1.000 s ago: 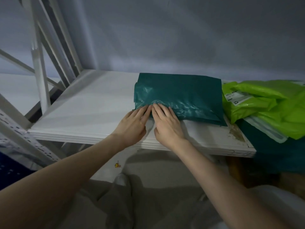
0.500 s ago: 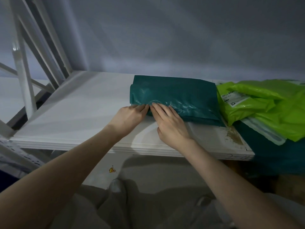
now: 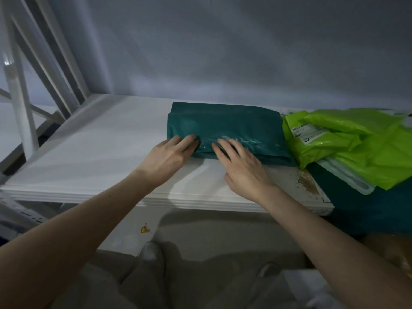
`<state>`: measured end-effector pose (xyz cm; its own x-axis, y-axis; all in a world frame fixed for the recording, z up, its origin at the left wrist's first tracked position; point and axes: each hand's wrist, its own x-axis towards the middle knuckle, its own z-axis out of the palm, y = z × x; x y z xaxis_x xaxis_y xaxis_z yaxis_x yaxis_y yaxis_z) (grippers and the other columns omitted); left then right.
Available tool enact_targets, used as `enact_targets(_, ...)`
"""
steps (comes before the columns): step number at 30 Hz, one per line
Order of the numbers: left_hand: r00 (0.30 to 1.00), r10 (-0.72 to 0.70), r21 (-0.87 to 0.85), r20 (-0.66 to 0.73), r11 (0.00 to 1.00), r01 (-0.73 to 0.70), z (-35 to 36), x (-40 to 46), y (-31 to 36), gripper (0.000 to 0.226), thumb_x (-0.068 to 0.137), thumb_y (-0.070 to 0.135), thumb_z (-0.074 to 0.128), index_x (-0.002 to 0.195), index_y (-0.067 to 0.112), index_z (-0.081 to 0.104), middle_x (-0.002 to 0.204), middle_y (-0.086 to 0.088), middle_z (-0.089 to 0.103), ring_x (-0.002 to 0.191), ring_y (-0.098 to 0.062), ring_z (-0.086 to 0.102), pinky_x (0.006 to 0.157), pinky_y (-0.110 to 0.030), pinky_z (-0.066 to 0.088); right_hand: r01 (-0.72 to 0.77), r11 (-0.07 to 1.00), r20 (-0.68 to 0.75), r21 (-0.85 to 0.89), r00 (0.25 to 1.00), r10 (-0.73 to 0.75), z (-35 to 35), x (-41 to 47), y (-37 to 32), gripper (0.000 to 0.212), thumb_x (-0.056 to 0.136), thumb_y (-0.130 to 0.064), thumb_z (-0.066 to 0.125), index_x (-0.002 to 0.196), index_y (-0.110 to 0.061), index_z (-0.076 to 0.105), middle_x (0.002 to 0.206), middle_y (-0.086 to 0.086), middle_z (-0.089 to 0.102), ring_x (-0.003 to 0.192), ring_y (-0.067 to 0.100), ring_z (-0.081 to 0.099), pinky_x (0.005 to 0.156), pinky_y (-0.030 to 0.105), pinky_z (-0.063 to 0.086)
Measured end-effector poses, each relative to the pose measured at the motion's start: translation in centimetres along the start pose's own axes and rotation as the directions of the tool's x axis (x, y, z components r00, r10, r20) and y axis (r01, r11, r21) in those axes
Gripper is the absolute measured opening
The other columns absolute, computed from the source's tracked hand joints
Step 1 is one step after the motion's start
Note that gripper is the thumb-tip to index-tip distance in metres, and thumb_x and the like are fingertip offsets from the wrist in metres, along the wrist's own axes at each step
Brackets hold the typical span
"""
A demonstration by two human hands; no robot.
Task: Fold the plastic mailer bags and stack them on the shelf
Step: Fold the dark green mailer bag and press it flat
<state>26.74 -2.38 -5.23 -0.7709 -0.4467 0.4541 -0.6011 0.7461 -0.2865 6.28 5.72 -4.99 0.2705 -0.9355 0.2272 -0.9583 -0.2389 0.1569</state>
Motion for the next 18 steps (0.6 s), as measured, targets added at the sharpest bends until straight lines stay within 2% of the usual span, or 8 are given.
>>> enact_targets(3,0.999,0.023,0.016,-0.034,1.0,-0.023,0.4,0.3,0.3,0.046,0.074,0.007,0.071,0.119,-0.001,0.061,0.126,-0.013,0.059,0.102,-0.029,0.063,0.081,-0.037,0.054,-0.02,0.998,-0.01,-0.063,1.0,0.02,0.1,-0.2,0.3,0.069,0.071,-0.009,0.065,0.137,-0.004,0.044,0.136,0.009,0.049,0.124,0.029,0.046,0.102,0.043,0.04)
enact_targets(6,0.999,0.031,0.018,0.025,0.999,-0.032,0.3,0.7,1.5,0.054,0.087,0.031,0.047,0.134,0.004,0.049,0.142,-0.012,0.046,0.127,-0.026,0.049,0.101,-0.042,0.043,-0.024,0.997,-0.062,-0.067,0.998,0.019,0.4,-0.5,0.5,0.069,0.07,-0.012,0.065,0.135,-0.003,0.046,0.136,0.009,0.05,0.122,0.029,0.048,0.103,0.045,0.039)
enact_targets(9,0.991,0.039,0.016,0.125,0.999,-0.042,0.6,1.2,2.7,0.064,0.087,0.042,0.034,0.142,0.009,0.039,0.147,-0.009,0.041,0.132,-0.023,0.044,0.104,-0.042,0.039,-0.032,0.998,-0.094,-0.046,0.995,0.027,0.7,-0.6,0.5,0.066,0.071,-0.011,0.066,0.133,-0.001,0.048,0.135,0.011,0.051,0.123,0.029,0.049,0.104,0.043,0.039)
enact_targets(18,0.98,0.003,0.013,0.198,1.0,-0.005,0.7,1.6,2.5,0.063,0.087,0.045,0.033,0.138,0.01,0.045,0.141,-0.007,0.049,0.128,-0.024,0.048,0.099,-0.045,0.044,-0.08,0.994,-0.085,-0.07,0.994,0.074,0.8,-1.3,2.5,0.065,0.073,-0.012,0.064,0.135,-0.003,0.046,0.135,0.011,0.051,0.124,0.028,0.047,0.102,0.045,0.041)
